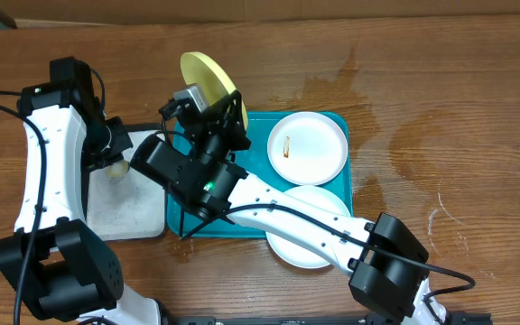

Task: Clean dirty plates on tray and stack at the side

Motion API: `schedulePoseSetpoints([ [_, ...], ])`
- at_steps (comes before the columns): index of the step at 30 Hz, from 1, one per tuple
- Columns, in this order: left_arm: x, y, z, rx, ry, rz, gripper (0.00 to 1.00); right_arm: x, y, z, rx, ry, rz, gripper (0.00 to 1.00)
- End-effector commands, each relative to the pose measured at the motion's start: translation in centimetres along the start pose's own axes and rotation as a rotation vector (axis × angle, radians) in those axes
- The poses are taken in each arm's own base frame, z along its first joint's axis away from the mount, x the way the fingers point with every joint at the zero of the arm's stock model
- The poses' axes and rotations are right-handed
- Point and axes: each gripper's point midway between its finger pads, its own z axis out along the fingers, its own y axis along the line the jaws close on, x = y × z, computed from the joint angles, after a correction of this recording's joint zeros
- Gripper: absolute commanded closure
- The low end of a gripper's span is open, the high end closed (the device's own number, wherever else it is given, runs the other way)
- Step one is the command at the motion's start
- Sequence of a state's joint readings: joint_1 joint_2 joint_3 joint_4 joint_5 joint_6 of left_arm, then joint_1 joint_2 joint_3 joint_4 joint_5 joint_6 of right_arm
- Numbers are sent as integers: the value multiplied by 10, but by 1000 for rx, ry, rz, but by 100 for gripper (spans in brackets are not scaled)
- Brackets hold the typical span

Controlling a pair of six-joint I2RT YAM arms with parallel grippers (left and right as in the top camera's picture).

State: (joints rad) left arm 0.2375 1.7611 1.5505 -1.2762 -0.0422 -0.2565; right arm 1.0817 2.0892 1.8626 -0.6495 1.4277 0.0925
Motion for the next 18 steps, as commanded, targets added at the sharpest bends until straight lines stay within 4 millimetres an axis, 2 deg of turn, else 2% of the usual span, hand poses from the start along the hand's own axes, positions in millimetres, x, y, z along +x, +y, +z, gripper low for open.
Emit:
schedulePoseSetpoints([
  [1,0,2,-4,-8,-17,-14,96,-7,-10,-6,40,-18,9,96],
  [2,0,2,-4,-8,-16,-14,96,-6,-3,-6,2,-13,11,96],
  [5,0,2,-4,-8,-15,-14,96,-6,-4,-5,7,-12,13,96],
  [11,1,2,-4,-7,-13,-14,96,7,31,-2,-210,44,-28,97],
  [15,1,2,-4,-8,-11,-14,96,24,36,17,-349,167,66,97],
  [18,1,2,-4,-7,-13,-14,96,36,42,35,-563,322,176,97],
])
